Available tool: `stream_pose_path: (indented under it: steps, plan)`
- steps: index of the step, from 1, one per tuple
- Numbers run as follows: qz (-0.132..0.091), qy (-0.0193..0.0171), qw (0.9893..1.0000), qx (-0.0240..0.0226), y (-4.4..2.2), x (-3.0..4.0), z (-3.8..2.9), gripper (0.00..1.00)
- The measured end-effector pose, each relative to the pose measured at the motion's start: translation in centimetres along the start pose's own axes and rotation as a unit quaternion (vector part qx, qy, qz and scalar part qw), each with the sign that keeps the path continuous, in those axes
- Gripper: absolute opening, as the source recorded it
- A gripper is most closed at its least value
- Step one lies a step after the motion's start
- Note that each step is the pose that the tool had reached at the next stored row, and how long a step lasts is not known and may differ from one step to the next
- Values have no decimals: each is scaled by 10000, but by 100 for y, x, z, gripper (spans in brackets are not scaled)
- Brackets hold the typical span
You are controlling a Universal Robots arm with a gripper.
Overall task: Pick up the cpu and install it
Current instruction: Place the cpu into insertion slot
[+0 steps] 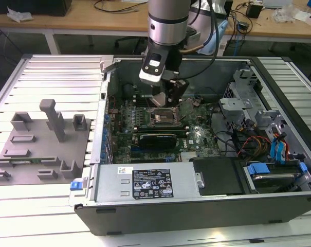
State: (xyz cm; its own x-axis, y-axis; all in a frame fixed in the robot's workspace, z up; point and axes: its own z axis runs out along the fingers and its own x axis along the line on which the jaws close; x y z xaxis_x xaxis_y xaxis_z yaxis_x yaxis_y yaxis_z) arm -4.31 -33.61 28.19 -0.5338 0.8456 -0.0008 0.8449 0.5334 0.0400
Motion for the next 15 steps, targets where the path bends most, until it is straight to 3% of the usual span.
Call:
stream_pose_path:
  steps: [2,3,7,12,13,15]
  plan:
    - [422,-17,9991,0,0,0,2,55]
    - [674,-27,9977,1,0,0,3,55]
    - [1077,-43,9942,1,0,0,5,55]
    - [1586,-64,9873,2,0,0,7,55]
    - [1730,-69,9849,2,0,0,8,55]
    - [1896,-76,9818,2,0,0,8,55]
